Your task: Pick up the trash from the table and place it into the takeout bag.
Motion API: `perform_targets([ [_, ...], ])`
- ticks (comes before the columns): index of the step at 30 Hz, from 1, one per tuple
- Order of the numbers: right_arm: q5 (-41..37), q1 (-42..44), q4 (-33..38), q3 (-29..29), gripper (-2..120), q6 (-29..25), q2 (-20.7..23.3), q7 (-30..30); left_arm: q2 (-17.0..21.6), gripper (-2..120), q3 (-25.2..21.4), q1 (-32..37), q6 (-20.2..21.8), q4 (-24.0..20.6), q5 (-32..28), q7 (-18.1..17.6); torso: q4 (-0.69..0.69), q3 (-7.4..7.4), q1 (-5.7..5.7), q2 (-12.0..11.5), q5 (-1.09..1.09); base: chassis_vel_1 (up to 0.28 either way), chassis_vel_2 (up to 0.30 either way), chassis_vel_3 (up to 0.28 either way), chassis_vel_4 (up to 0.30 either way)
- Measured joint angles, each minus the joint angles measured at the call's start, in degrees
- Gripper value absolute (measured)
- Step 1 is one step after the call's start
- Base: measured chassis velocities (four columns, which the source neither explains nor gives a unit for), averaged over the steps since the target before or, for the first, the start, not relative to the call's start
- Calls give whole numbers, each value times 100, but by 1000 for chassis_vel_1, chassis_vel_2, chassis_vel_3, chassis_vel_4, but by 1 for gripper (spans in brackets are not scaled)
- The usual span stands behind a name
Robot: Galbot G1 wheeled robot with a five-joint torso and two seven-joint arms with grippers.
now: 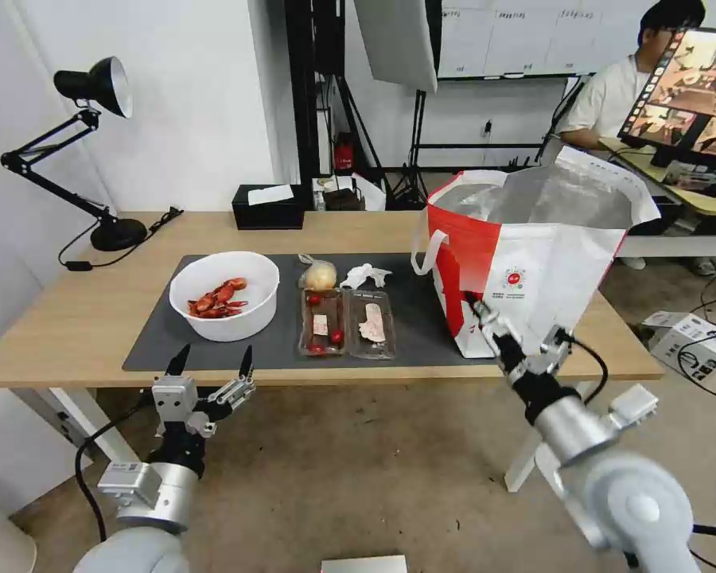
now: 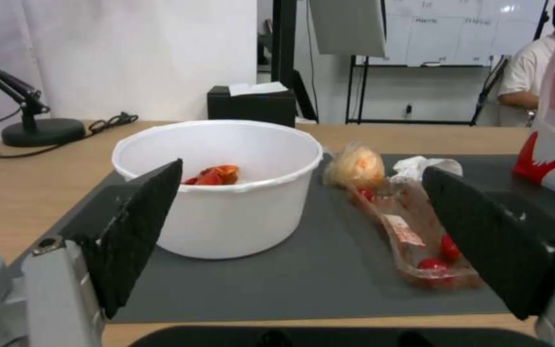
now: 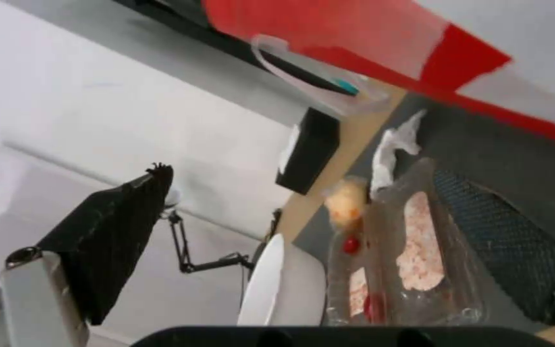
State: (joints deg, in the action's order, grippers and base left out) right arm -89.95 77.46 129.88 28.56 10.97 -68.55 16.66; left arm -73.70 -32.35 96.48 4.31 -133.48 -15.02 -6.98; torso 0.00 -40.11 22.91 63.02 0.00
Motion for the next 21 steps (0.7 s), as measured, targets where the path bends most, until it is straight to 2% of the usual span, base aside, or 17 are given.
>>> perform_targets([
  [2,-31,-100,-82,-122,100,-71,6,114,19,100,-16,1,0,4,3,-1,0,0,0,0,0,0,0,0,0],
  [4,48,-333,-255,-543,100,-285,20,472,49,100,-66,16,0,21,7,-10,0,0,0,0,1,0,0,0,0],
  [8,-180,-464,-312,-882,100,-424,-14,610,19,100,-93,64,-1,57,32,-35,0,0,0,0,0,0,0,0,0],
  [16,-476,-532,-410,-1270,100,-370,-73,638,-104,100,-105,182,-2,105,141,-146,0,0,0,0,0,0,0,0,0],
  [19,-637,-582,-506,-1312,100,-360,-93,741,-125,100,-126,206,-2,126,166,-170,0,0,0,0,0,0,0,0,0],
  [21,-818,-677,-588,-1364,100,-354,-135,1031,-133,100,-167,229,9,139,191,-175,0,0,0,0,0,0,0,0,0],
])
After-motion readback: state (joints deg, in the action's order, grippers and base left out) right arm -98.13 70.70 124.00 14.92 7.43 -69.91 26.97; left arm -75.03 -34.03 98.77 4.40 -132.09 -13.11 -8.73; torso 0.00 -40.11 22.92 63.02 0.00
